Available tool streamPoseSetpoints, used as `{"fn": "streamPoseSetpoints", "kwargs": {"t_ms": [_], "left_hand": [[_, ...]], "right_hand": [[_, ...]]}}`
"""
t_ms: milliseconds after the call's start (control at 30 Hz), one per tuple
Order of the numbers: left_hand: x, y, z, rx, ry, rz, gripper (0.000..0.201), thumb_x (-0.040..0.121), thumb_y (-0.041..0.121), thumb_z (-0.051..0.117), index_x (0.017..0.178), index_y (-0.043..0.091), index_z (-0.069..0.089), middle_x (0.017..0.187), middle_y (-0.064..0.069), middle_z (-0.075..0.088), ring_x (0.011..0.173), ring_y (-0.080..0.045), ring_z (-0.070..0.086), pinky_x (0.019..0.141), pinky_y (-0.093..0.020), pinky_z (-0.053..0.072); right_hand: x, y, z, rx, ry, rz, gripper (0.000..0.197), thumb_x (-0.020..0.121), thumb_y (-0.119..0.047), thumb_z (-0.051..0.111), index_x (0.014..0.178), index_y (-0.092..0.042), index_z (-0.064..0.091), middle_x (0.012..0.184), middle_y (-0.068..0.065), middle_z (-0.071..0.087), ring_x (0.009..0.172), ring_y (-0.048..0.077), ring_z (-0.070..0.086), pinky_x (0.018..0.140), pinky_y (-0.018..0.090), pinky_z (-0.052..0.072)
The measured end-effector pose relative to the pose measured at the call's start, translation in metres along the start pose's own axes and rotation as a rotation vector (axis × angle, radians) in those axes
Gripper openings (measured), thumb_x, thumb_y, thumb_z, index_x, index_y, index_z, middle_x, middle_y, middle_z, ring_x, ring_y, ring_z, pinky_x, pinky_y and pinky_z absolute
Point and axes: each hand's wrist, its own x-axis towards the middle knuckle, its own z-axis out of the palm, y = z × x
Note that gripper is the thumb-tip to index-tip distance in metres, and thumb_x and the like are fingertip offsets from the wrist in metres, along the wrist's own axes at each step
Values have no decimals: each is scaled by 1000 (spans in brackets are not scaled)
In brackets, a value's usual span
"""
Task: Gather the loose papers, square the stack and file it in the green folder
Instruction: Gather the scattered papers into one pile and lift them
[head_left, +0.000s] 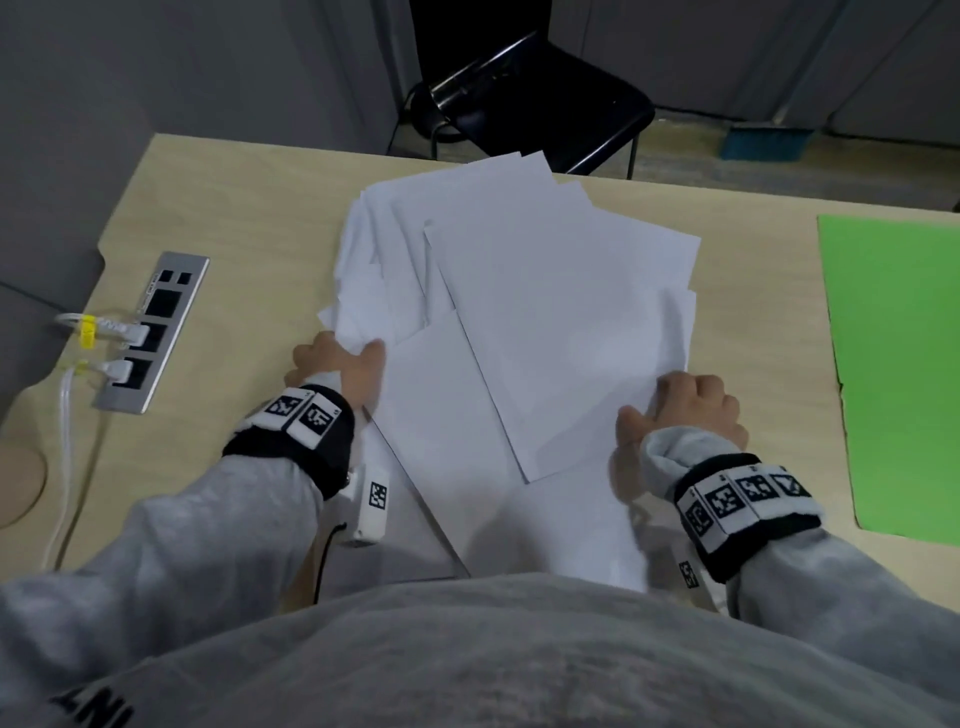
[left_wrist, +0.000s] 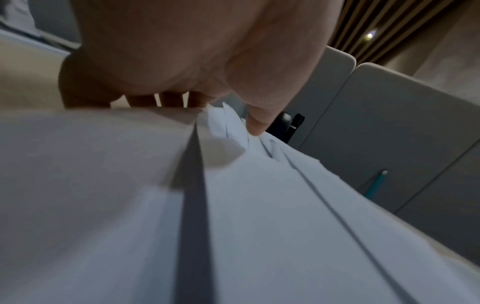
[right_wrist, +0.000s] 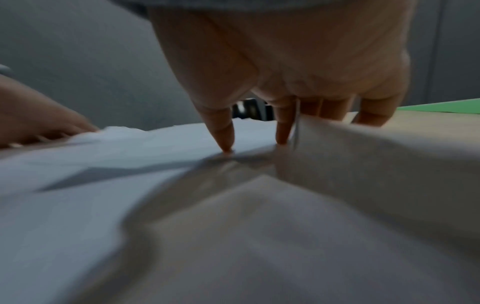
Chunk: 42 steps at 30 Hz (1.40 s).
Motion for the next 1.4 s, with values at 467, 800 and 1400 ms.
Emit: {"fn": "streamPoseSetpoints", "kwargs": {"t_ms": [467,800,1400], "left_hand": [[-32,-36,10,-19,-190,223,83,71,19,74,139,13,28,127,-11,56,110,-33,56,89,-35,45],[-28,-27,6,63,-88,277,43,97,38,34,68,9,46,72,-8,51,94,-38,58,73,-34,37],[-47,16,27,-341,-179,201,79,71,36,77,134,13,35,125,-6,58,113,-27,57,89,-28,42]], "right_hand": [[8,10,-3,-63,67,-177,74,75,-48,53,134,-14,26,154,11,16,138,33,22,111,47,27],[-27,4,-4,123,-266,11,44,80,-6,56,112,-10,27,79,10,56,66,23,57,67,36,49],[-5,-12,4,393,-38,38,95,65,-35,79,139,-10,25,139,16,36,128,35,38,102,41,38]]}}
